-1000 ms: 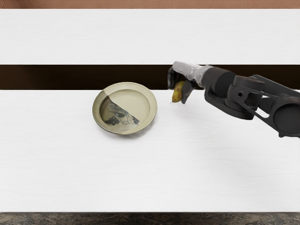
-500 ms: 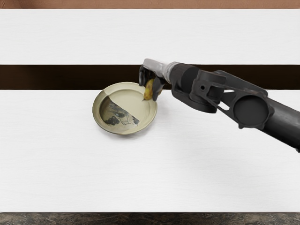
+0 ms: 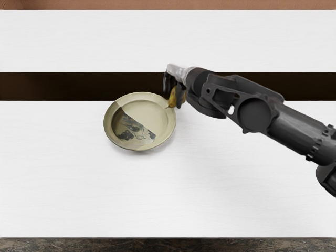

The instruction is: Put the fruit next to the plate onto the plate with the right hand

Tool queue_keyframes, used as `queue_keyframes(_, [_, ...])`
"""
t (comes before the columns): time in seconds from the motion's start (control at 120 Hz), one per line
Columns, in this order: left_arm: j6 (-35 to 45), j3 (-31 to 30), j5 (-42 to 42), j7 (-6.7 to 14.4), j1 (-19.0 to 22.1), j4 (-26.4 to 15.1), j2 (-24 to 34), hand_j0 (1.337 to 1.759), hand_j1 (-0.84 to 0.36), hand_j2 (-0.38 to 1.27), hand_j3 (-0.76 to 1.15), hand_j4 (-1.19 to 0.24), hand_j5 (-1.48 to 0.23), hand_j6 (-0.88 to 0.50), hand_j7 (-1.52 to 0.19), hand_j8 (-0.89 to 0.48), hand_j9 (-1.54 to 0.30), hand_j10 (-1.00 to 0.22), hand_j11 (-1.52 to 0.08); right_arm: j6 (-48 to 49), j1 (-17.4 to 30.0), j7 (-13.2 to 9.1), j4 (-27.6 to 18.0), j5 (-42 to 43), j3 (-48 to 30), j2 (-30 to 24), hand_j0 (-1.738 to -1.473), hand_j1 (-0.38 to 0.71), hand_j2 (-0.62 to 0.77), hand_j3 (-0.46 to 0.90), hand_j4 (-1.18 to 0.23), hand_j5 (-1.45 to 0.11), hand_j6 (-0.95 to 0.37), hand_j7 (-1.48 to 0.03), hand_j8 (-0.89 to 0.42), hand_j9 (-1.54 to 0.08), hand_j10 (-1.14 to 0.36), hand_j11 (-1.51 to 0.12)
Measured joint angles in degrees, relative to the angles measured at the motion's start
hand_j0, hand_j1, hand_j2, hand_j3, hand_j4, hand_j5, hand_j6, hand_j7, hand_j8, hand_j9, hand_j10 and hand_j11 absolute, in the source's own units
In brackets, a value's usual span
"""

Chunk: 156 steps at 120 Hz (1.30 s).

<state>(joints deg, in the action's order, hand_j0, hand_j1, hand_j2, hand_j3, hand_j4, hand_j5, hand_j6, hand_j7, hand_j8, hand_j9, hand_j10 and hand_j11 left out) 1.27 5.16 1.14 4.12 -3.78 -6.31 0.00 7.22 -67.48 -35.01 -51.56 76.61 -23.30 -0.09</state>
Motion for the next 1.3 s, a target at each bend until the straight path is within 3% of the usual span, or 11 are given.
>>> queue_keyframes(0.175, [-0.01,0.0,0.0,-0.01,0.0,0.01,0.0,1.658,0.32,0.0,0.0,-0.02,-0.03,-0.02,-0.03,-0.02,-0.03,-0.02,-0.03,-0.2,-1.69,0.01,0.07,0.01,3.85,0.08,-1.653,0.27,0.55,0.0,-0.84,-1.13,-0.67,-1.11,-0.45,-1.14,-0.54,-1.14])
queue_keyframes(0.367, [0.0,0.01,0.02,0.01,0.0,-0.01,0.0,1.658,0.32,0.0,0.0,-0.02,-0.03,-0.02,-0.03,-0.02,-0.03,-0.02,-0.03,0.07,-2.85,0.01,-5.09,-0.18,6.27,0.09,-1.654,0.26,0.61,0.0,-0.85,-1.15,-0.75,-1.12,-0.46,-1.15,-0.56,-1.16])
queue_keyframes(1.033, [0.0,0.01,0.0,0.01,0.0,0.02,0.0,1.658,0.32,0.0,0.0,-0.02,-0.03,-0.02,-0.03,-0.02,-0.03,-0.02,-0.03,0.44,-3.36,0.03,-7.61,-0.83,8.16,0.09,-1.655,0.26,0.61,0.0,-0.85,-1.16,-0.74,-1.13,-0.44,-1.15,-0.54,-1.15])
queue_keyframes(1.075, [-0.01,0.01,0.0,0.01,0.0,0.02,0.0,1.658,0.32,0.0,0.0,-0.02,-0.03,-0.02,-0.03,-0.02,-0.03,-0.02,-0.03,0.36,-3.37,0.03,-7.73,-0.77,8.24,0.09,-1.655,0.24,0.52,0.0,-0.8,-1.08,-0.72,-1.05,-0.44,-1.07,-0.53,-1.07])
queue_keyframes(1.158, [-0.01,0.01,0.0,0.01,0.0,0.0,0.0,1.658,0.32,0.0,0.0,-0.02,-0.03,-0.02,-0.03,-0.02,-0.03,-0.02,-0.03,0.06,-3.36,0.02,-8.02,-0.67,8.3,0.09,-1.656,0.1,0.33,0.0,-0.57,-0.78,-0.52,-0.76,-0.34,-0.77,-0.4,-0.77])
queue_keyframes(1.3, [-0.02,0.01,0.0,0.0,0.0,0.0,0.0,1.658,0.32,0.0,0.0,-0.02,-0.03,-0.02,-0.03,-0.02,-0.03,-0.02,-0.03,-0.12,-3.29,0.01,-8.16,-0.61,8.39,0.09,-1.657,-0.12,0.17,0.0,-0.29,-0.39,-0.26,-0.38,-0.17,-0.39,-0.2,-0.39])
